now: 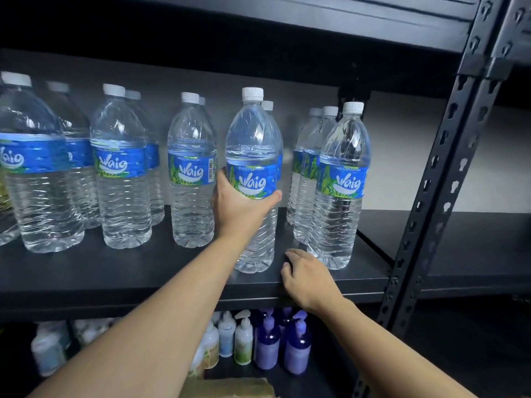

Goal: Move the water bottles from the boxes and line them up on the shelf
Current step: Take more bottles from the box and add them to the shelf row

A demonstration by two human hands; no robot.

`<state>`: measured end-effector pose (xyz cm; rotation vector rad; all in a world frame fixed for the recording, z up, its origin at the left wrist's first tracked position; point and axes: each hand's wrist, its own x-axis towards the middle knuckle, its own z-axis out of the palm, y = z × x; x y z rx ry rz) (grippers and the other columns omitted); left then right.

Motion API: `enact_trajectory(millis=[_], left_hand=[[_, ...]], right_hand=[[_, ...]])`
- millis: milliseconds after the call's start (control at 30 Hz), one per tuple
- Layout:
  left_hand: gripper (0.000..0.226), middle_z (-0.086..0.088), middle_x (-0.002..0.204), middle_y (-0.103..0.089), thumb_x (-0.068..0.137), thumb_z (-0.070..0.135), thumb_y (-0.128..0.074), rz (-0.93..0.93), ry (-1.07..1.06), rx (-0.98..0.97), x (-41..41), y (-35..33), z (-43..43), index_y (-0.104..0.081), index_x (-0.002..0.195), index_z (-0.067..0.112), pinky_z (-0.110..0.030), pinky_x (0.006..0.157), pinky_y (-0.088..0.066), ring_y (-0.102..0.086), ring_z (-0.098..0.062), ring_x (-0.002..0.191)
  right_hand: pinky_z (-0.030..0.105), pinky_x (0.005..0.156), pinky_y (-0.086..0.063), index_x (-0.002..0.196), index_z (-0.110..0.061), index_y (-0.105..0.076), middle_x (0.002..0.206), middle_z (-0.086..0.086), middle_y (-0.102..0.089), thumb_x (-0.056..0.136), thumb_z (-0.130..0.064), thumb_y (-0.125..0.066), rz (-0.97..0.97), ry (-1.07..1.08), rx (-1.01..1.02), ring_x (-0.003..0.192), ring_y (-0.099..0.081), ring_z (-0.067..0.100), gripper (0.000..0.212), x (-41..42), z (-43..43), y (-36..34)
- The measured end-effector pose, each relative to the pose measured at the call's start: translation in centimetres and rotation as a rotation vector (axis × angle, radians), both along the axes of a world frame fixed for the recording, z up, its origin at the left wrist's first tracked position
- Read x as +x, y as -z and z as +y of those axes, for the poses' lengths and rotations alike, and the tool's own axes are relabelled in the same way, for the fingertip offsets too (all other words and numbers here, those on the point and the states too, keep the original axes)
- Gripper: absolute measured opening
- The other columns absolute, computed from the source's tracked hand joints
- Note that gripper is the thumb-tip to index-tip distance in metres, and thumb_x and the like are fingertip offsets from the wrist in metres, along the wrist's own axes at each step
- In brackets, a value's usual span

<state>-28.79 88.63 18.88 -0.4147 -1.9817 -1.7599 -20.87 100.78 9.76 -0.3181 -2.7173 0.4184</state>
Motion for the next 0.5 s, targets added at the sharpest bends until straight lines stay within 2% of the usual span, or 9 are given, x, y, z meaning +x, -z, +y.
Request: enact_trajectory(millis=[133, 200, 333, 433, 500], left_hand=[[0.093, 0.003, 0.121, -0.057, 0.050, 0.049, -0.089, -0.034, 0.022, -0.070, -0.6, 0.6, 0.4, -0.041, 0.125, 0.023, -0.030, 0.088, -0.043, -0.056, -0.021, 0.114], [0.101, 0.002, 0.127, -0.056, 0.048, 0.055, -0.086, -0.051, 0.029, -0.104, -0.6, 1.1, 0.5, -0.038, 0.131, 0.022, -0.038, 0.095, -0.047, -0.055, -0.022, 0.117], [0.112, -0.003, 0.141, -0.048, 0.050, 0.056, -0.085, -0.089, 0.042, -0.143, -0.9, 2.2, 0.3, -0.033, 0.141, 0.017, -0.043, 0.106, -0.041, -0.047, -0.023, 0.129], [0.100, -0.003, 0.134, -0.052, 0.051, 0.053, -0.087, -0.136, 0.069, -0.162, -0.4, 4.6, 0.0, -0.038, 0.132, 0.020, -0.041, 0.106, -0.041, -0.049, -0.024, 0.126], [0.086, 0.000, 0.126, -0.058, 0.050, 0.052, -0.089, -0.153, 0.074, -0.141, -0.1, 5.8, -0.2, -0.042, 0.118, 0.026, -0.038, 0.104, -0.043, -0.053, -0.022, 0.121]], right_hand=[[0.024, 0.105, -0.031, 0.118, -0.003, -0.062, 0.130, 0.010, -0.060, 0.100, -0.019, -0.037, 0.019, -0.003, 0.014, 0.123, -0.051, 0.024, 0.035, -0.1, 0.1, 0.3], [0.025, 0.105, -0.031, 0.119, -0.003, -0.062, 0.130, 0.010, -0.060, 0.100, -0.019, -0.037, 0.016, -0.009, 0.033, 0.123, -0.051, 0.024, 0.035, 0.0, 0.0, 0.2], [0.026, 0.107, -0.032, 0.122, -0.003, -0.061, 0.132, 0.010, -0.059, 0.101, -0.020, -0.037, 0.016, -0.016, 0.047, 0.125, -0.051, 0.024, 0.036, -0.1, 0.0, 0.0], [0.025, 0.105, -0.030, 0.122, -0.004, -0.061, 0.132, 0.010, -0.059, 0.101, -0.020, -0.036, 0.019, -0.011, 0.055, 0.124, -0.051, 0.024, 0.036, -0.1, 0.0, 0.1], [0.023, 0.104, -0.029, 0.123, -0.004, -0.060, 0.132, 0.010, -0.059, 0.102, -0.021, -0.036, 0.019, -0.017, 0.061, 0.124, -0.050, 0.023, 0.036, -0.1, 0.0, 0.1]])
